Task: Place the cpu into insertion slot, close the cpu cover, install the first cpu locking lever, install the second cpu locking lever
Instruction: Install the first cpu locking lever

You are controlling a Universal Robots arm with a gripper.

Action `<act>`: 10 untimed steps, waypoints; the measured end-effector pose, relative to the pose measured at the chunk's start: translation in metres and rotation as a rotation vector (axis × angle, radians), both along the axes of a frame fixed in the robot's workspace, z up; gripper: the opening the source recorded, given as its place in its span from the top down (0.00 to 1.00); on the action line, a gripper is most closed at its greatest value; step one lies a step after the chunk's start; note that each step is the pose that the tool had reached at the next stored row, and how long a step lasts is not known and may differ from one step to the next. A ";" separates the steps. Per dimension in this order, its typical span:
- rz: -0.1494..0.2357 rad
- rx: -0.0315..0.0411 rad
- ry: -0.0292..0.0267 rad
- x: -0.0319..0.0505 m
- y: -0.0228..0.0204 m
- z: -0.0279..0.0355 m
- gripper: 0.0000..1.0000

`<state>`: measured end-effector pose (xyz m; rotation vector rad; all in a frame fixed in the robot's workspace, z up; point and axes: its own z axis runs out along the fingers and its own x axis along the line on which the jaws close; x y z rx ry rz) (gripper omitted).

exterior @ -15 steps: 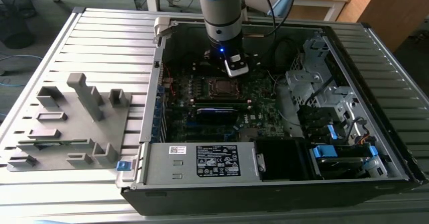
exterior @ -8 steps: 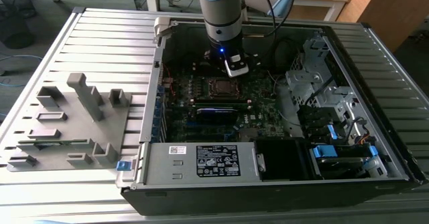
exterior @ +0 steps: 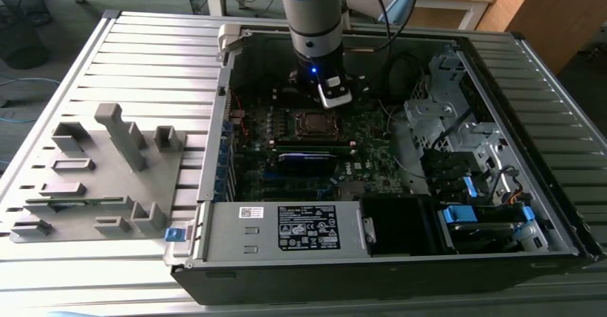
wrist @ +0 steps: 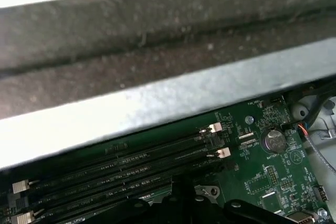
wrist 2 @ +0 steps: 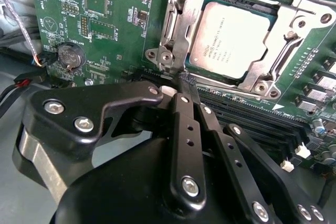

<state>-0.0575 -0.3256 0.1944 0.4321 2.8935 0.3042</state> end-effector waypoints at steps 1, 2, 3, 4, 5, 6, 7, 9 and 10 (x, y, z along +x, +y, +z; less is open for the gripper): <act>0.000 0.0001 0.0000 0.0000 0.0001 0.0003 0.90; -0.001 0.0000 0.0000 0.0000 0.0003 0.0008 0.90; -0.001 -0.0001 0.0000 0.0000 0.0005 0.0015 0.90; -0.001 -0.0001 0.0000 0.0000 0.0006 0.0021 0.90; -0.001 0.0000 0.0000 0.0000 0.0008 0.0027 0.90; -0.002 -0.0001 0.0000 0.0000 0.0011 0.0033 0.90; -0.002 -0.0001 0.0000 0.0000 0.0013 0.0039 0.90; -0.002 0.0000 0.0000 0.0000 0.0016 0.0049 0.90; -0.003 0.0000 0.0000 0.0000 0.0019 0.0054 0.90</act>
